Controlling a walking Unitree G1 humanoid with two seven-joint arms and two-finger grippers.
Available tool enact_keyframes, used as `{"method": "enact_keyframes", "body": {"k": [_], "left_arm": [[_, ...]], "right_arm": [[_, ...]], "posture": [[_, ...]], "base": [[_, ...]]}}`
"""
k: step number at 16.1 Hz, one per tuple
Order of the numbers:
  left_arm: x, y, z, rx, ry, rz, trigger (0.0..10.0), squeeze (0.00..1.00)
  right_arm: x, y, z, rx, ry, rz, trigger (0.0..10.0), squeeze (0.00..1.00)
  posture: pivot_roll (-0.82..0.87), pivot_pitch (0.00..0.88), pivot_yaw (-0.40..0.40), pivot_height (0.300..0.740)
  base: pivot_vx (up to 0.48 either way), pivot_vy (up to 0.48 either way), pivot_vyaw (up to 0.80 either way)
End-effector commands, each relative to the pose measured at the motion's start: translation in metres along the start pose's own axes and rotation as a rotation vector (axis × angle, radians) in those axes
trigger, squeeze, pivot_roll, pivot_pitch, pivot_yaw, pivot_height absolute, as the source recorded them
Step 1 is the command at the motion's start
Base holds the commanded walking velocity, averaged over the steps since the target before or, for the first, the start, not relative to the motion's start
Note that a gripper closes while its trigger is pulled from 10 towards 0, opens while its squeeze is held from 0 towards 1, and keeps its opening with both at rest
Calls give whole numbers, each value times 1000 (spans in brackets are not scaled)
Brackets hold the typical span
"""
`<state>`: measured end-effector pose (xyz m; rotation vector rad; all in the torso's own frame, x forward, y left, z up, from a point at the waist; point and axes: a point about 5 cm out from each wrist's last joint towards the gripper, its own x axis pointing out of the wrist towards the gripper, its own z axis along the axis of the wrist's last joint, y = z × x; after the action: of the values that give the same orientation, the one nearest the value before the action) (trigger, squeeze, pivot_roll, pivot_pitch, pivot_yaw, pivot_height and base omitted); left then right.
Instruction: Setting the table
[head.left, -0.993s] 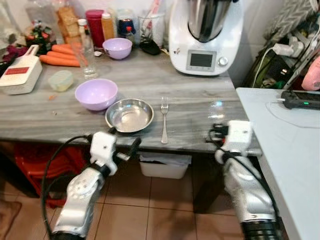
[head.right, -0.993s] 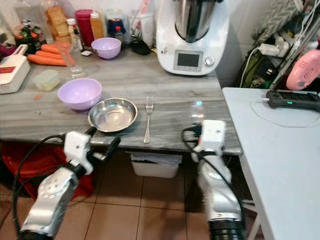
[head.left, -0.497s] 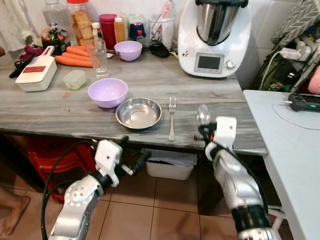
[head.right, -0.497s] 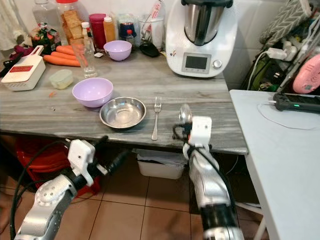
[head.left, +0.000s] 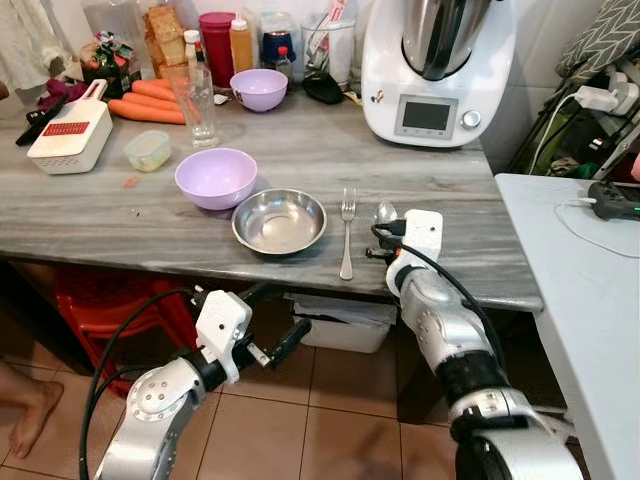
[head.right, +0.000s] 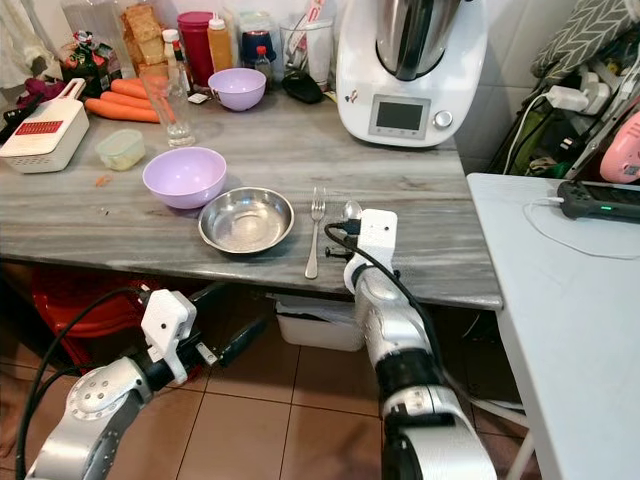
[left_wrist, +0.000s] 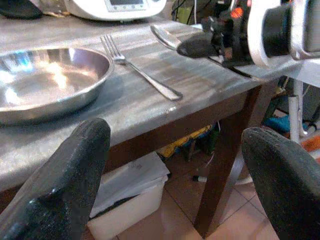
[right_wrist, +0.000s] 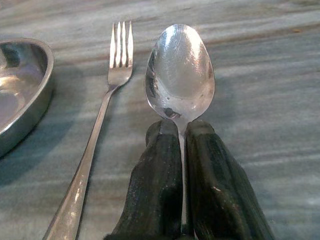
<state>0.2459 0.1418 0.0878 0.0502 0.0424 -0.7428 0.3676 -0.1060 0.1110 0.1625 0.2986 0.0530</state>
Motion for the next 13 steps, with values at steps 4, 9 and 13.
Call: {"method": "enact_keyframes", "body": {"k": [4,9,13], "left_arm": [[-10,-6,8,1,-2,-66,10000,0],[-14,-5,10,5,11,-81,10000,0],[-18,-7,14,11,21,-94,10000,0]], "right_arm": [[11,-6,12,30,-15,-46,10000,0],[15,-8,14,41,-7,-41,10000,0],[17,-4,22,78,-33,-15,10000,0]], "posture": [[77,98,-14,740],[97,114,-10,740],[116,128,-3,740]], "base": [[0,0,0],[0,0,0],[0,0,0]]}}
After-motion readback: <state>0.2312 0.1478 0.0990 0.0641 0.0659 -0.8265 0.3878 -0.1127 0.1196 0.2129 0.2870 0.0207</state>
